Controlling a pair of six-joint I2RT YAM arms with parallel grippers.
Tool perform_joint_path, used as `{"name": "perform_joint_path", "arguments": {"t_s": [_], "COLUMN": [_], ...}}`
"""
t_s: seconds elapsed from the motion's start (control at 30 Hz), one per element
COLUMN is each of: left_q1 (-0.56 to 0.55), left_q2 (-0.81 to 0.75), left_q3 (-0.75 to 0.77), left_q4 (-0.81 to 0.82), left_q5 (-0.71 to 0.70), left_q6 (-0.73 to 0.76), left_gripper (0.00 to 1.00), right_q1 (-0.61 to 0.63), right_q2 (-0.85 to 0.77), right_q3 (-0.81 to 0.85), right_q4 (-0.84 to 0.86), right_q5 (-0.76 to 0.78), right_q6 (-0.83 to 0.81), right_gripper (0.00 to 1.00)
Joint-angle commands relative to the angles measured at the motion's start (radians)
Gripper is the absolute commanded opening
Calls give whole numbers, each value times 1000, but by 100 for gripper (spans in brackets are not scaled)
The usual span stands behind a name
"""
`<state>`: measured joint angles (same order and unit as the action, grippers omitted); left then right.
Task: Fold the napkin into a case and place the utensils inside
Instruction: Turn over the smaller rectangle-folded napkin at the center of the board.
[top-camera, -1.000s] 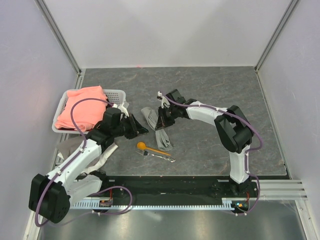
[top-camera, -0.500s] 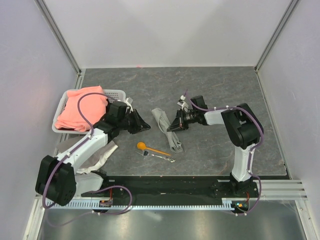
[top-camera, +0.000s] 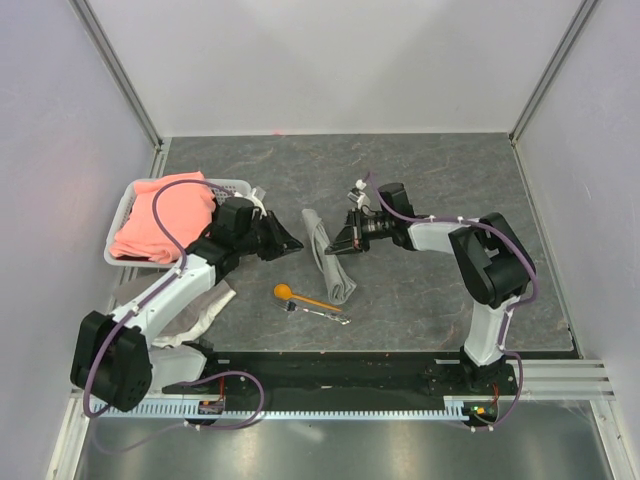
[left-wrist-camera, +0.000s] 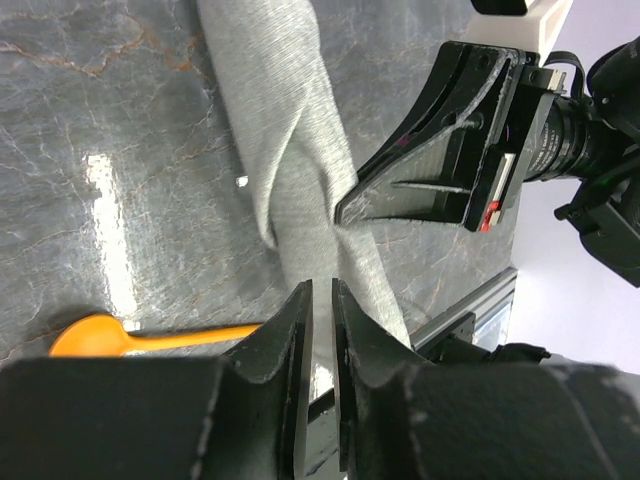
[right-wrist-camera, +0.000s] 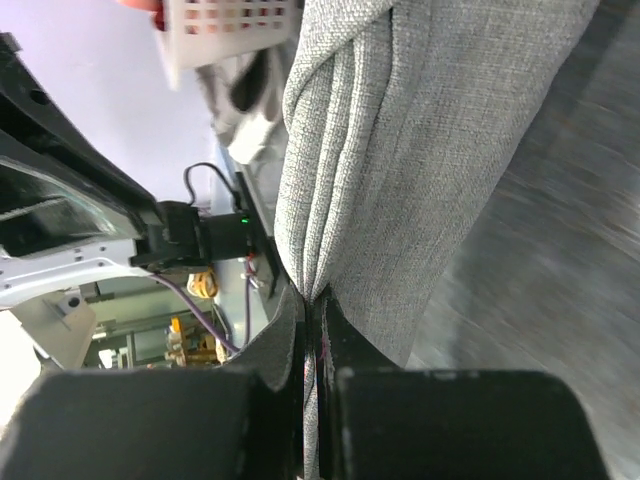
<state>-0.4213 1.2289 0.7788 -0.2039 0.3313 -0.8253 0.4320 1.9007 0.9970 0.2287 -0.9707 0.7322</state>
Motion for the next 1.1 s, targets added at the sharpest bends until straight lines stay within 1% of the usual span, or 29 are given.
{"name": "perform_joint_path", "arguments": {"t_s": [0.0, 0.03, 0.07, 0.1, 0.17, 0.2, 0.27, 0.3, 0.4, 0.63, 0.67, 0.7, 0.8, 0.87, 0.93, 1.03, 1.07], "left_q1": [-4, -4, -4, -2, -4, -2, -2, -2, -2, -2, -4, -4, -2, -2, -2, -4, -5], "left_q2": [-49, -52, -54, -54, -57, -58, -58, -60, -57, 9, 24, 35, 99, 173, 246, 310, 343], "left_q3": [11, 13, 13, 13, 14, 14, 17, 19, 20, 30, 34, 36, 71, 120, 166, 223, 232], "left_q4": [15, 8, 5, 3, -2, -2, -8, -11, -15, -6, -6, -6, -12, -17, -12, -12, 1], "left_q5": [-47, -51, -52, -52, -52, -55, -63, -67, -81, -112, -123, -164, -247, -262, -270, -268, -268], "left_q6": [-11, -8, -6, -6, -5, -5, 2, 3, 11, 21, 26, 28, 48, 63, 72, 83, 81], "left_gripper": [19, 19, 20, 19, 19, 19, 19, 19, 19, 18, 17, 17, 13, 9, 8, 7, 7], "right_q1": [48, 51, 54, 59, 65, 73, 76, 77, 76, 63, 60, 57, 50, 47, 44, 40, 37], "right_q2": [1, 12, 33, 47, 84, 96, 129, 138, 164, 202, 204, 202, 202, 199, 192, 178, 176], "right_q3": [80, 72, 65, 54, 29, 23, 9, 3, -15, -50, -55, -64, -77, -81, -89, -92, -93], "right_q4": [162, 211, 272, 399, 515, 603, 665, 728, 796, 791, 791, 790, 770, 736, 710, 646, 621], "right_q5": [-36, -45, -48, -55, -68, -66, -74, -75, -76, -71, -72, -74, -72, -71, -71, -66, -63], "right_q6": [93, 123, 215, 258, 368, 395, 435, 476, 506, 467, 463, 460, 432, 403, 379, 323, 313], "right_gripper": [3, 3, 3, 4, 5, 6, 8, 8, 9, 10, 10, 11, 11, 12, 13, 15, 18]}}
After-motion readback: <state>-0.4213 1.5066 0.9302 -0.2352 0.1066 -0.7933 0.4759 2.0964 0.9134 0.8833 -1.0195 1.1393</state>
